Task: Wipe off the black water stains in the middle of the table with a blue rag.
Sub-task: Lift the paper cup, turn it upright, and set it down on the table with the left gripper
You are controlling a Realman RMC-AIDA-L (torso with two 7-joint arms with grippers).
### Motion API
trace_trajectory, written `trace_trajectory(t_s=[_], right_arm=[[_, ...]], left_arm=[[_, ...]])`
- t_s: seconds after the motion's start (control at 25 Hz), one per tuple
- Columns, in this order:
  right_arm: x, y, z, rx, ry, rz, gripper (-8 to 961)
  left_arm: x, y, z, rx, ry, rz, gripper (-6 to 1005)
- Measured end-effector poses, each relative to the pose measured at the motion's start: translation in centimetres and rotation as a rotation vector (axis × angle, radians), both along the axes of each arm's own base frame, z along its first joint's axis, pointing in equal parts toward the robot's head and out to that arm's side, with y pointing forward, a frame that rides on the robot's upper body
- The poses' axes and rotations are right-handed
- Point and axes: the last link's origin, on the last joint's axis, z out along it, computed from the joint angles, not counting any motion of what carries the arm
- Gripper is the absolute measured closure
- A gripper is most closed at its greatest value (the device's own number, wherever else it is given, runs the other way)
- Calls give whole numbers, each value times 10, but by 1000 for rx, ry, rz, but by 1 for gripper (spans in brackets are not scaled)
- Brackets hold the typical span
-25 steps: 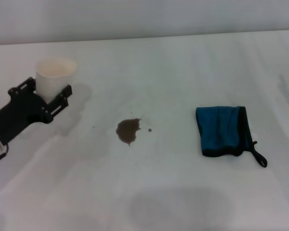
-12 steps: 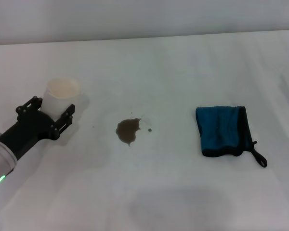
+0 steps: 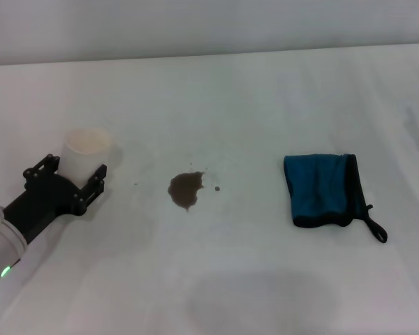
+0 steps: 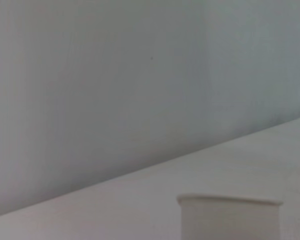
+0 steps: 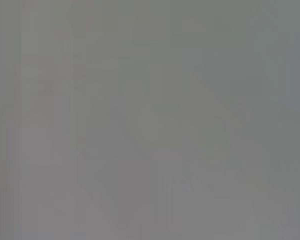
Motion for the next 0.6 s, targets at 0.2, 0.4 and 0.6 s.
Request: trace_trajectory(t_s=[0.2, 0.4, 0.6], right_arm=[[0, 1, 0, -3, -1, -4, 91], [1, 1, 0, -3, -2, -6, 91], [1, 1, -1, -6, -4, -7, 91]], left_arm=[[-2, -7, -5, -13, 6, 8, 366], [-4, -19, -11, -3, 40, -14, 366], [-7, -24, -11, 1, 46, -7, 367]])
